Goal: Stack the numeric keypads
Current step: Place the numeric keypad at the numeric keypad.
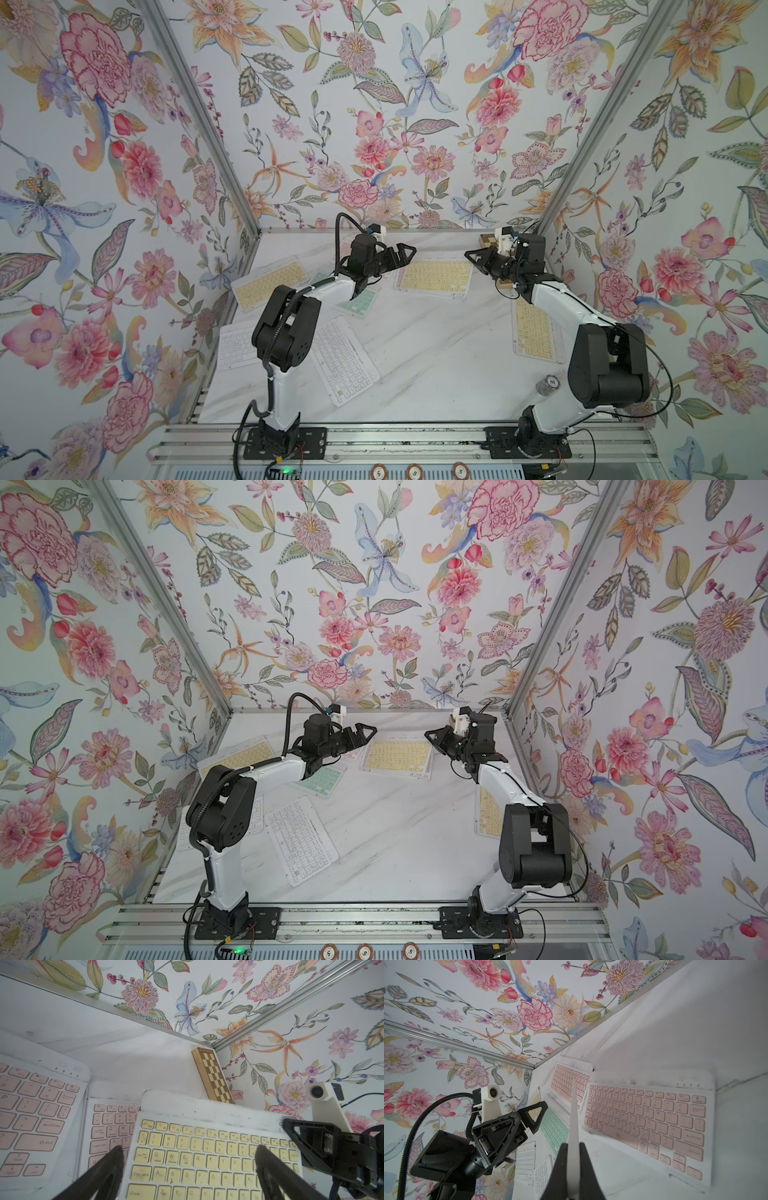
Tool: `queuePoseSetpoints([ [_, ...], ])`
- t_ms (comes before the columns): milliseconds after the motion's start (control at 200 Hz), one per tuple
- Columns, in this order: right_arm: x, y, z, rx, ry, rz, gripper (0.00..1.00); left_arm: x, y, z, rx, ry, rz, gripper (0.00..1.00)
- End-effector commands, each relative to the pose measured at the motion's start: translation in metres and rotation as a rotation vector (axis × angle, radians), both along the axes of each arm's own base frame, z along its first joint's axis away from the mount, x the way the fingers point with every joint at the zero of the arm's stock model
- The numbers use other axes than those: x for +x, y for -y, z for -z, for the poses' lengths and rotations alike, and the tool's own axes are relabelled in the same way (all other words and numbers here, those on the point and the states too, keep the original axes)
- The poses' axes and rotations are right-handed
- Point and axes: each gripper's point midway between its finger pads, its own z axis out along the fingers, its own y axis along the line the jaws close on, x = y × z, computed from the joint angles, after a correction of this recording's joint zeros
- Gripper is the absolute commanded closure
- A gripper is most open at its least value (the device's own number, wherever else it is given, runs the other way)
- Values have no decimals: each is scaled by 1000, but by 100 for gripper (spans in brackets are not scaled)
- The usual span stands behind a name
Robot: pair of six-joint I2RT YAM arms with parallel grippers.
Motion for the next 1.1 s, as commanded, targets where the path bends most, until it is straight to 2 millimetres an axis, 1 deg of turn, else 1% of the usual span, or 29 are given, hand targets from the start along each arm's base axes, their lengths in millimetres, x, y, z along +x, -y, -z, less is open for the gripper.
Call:
queuePoseSetpoints([
  [0,19,-9,-24,27,107,-83,100,8,1,30,66,-48,33,1],
  [65,29,-7,-16,41,93,-93,100,14,3,34,66,-54,39,1],
  [105,34,-5,-15,53,94,-99,100,16,3,39,72,-60,38,1],
  [170,43,-2,-11,73,91,-103,100,20,4,40,76,-59,39,1],
  [320,54,-1,8,95,57,-125,100,27,4,49,86,-71,34,1],
  [395,57,-1,18,109,38,-135,100,29,5,53,89,-77,34,1],
  [566,63,1,33,136,13,-131,99,31,7,64,94,-92,34,1],
  [886,69,5,63,147,-36,-129,96,35,2,87,124,-125,19,1],
  [1096,72,7,85,139,-73,-128,94,35,-2,96,131,-134,4,1],
])
